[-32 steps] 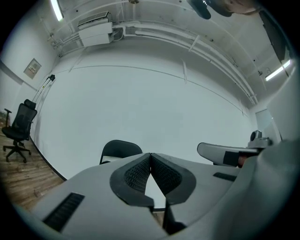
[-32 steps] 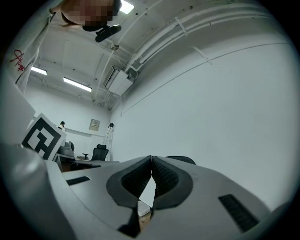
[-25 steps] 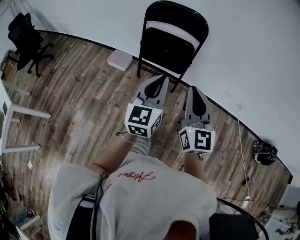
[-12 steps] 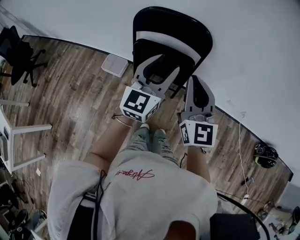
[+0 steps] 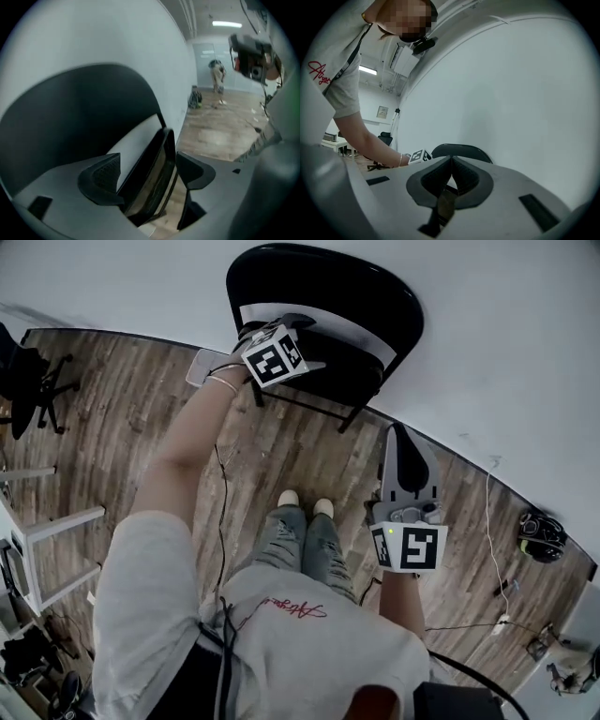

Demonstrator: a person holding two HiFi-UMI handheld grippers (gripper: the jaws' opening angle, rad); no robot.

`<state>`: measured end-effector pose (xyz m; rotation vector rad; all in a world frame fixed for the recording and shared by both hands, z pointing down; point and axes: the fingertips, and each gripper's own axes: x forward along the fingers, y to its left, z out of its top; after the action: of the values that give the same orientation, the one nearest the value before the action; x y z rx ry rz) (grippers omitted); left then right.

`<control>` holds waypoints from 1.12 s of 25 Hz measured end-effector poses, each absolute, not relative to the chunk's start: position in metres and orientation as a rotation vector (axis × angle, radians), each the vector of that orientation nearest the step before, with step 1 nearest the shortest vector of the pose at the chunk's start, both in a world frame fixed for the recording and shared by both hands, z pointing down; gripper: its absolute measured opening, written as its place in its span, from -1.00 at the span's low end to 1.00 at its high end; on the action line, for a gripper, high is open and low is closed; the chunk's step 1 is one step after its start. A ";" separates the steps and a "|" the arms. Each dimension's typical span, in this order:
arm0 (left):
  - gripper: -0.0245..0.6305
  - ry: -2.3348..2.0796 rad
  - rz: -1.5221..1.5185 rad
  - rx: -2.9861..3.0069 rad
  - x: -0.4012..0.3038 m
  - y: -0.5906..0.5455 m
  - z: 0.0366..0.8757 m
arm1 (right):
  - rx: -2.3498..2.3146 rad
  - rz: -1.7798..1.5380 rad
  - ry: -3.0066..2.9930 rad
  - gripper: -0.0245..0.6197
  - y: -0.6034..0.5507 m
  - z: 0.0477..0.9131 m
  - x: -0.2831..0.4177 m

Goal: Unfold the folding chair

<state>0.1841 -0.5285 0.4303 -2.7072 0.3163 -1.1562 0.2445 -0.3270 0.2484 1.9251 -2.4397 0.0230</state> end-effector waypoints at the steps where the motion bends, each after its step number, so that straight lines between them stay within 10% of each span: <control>1: 0.22 0.255 -1.266 -2.633 0.182 -0.537 0.451 | 1.938 0.041 -2.427 -0.87 -0.327 0.253 0.248; 12: 0.20 -0.188 -1.672 -2.209 0.204 -0.556 0.553 | 1.899 0.165 -2.440 -0.87 -0.348 0.284 0.245; 18: -0.21 -0.216 -1.681 -2.106 0.203 -0.555 0.561 | 1.728 0.007 -2.404 -0.87 -0.431 0.287 0.249; 28: -0.32 -0.119 -1.613 -2.081 0.202 -0.539 0.557 | 1.772 -0.275 -2.017 -0.78 -0.512 0.301 0.310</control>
<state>0.2019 -0.5391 0.5569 -2.0809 -0.1188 -1.6131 0.3096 -0.5121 0.3007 1.7724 -2.0169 -0.2754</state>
